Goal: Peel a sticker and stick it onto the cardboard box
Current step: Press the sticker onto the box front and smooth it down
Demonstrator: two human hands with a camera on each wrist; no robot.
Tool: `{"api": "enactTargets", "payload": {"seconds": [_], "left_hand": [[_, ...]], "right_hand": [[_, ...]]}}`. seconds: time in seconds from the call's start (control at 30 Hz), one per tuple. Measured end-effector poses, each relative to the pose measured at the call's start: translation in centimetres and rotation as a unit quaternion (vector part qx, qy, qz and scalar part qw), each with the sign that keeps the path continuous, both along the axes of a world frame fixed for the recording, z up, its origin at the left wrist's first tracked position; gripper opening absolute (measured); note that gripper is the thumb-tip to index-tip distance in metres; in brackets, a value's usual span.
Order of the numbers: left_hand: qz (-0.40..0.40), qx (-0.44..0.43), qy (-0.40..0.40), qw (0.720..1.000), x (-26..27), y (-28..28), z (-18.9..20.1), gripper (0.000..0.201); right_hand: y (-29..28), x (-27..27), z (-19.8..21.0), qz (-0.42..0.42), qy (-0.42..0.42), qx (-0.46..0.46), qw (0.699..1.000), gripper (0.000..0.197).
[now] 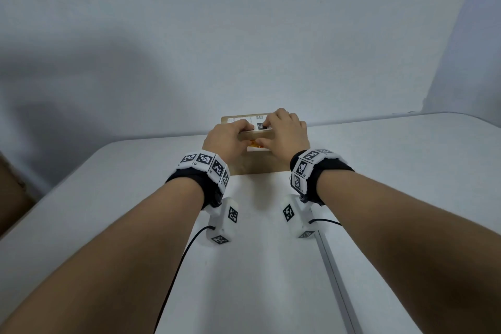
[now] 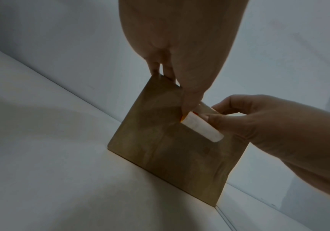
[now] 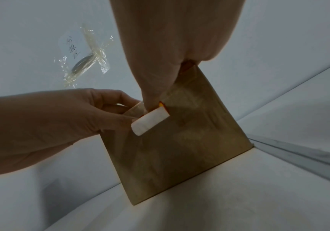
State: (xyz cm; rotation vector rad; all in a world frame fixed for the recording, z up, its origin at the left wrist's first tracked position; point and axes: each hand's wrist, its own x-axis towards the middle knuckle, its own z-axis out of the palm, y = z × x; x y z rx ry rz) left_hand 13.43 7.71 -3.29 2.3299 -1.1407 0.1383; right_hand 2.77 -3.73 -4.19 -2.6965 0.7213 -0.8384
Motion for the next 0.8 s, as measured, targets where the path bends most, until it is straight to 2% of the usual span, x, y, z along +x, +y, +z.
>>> {"api": "enactTargets", "payload": {"seconds": [0.23,0.37,0.63,0.8], "left_hand": [[-0.007,0.015,-0.02,1.0,0.2,0.0,0.2,0.032],[-0.018,0.058,-0.08,0.995,0.1,0.1,0.6,0.026],[-0.05,0.1,-0.145,0.983,0.1,-1.6,2.0,0.029],[-0.082,0.133,-0.166,0.974,1.1,-0.8,2.2,0.023]], "right_hand": [[-1.2,-0.6,-0.1,0.038,0.01,0.006,0.999,0.034],[-1.6,-1.0,0.0,0.07,0.012,0.035,0.997,0.036],[-1.4,-1.2,0.4,0.075,0.017,0.05,0.996,0.032],[-1.4,-1.1,0.4,0.065,0.028,0.042,0.997,0.035]]}}
